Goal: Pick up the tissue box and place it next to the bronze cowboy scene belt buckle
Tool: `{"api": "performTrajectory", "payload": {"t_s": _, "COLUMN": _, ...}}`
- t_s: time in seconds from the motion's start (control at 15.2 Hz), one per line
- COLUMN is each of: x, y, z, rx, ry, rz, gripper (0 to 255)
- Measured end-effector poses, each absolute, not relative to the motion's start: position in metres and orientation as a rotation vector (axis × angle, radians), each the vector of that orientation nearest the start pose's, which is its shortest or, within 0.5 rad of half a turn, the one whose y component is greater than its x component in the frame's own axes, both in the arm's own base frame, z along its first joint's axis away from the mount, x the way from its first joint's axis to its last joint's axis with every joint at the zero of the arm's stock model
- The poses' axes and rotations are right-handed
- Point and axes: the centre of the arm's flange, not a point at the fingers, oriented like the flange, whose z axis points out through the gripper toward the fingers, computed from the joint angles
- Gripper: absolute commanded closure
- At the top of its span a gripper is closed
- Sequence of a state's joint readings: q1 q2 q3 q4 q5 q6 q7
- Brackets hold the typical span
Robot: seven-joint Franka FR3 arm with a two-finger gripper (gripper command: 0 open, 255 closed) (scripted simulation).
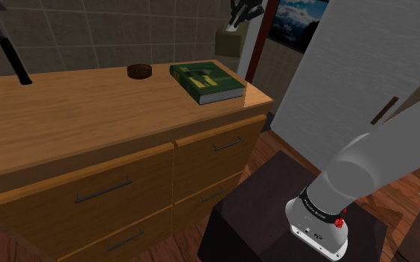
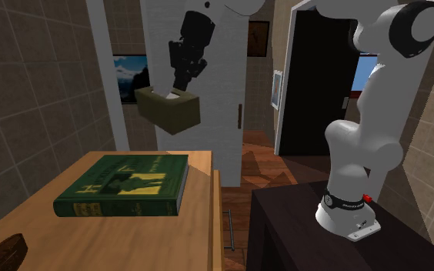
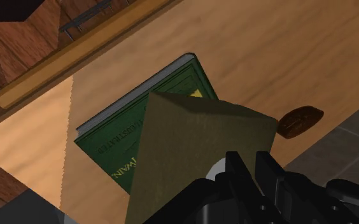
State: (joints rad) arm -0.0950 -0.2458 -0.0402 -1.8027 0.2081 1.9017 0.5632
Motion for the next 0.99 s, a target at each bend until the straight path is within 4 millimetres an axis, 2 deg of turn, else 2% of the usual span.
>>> {"api": "performTrajectory", "payload": {"t_s": 0.2, "x": 0.523, "y": -0.021, "z": 0.674, "rx": -2.641, "ry": 1.012, "rz": -0.414, "gripper": 255}}
{"api": "performTrajectory", "payload": {"t_s": 0.33, "x": 0.532, "y": 0.002, "z": 0.675, "rx": -2.641, "ry": 1.013, "rz": -0.415, "gripper": 255}}
{"api": "performTrajectory", "payload": {"t_s": 0.59, "x": 0.563, "y": 0.049, "z": 0.682, "rx": -2.641, "ry": 1.012, "rz": -0.414, "gripper": 255}}
{"api": "performTrajectory", "payload": {"t_s": 0.86, "x": 0.585, "y": 0.094, "z": 0.675, "rx": -2.641, "ry": 1.012, "rz": -0.414, "gripper": 255}}
{"api": "performTrajectory", "payload": {"t_s": 0.99, "x": 0.601, "y": 0.116, "z": 0.680, "rx": -2.641, "ry": 1.011, "rz": -0.415, "gripper": 255}}
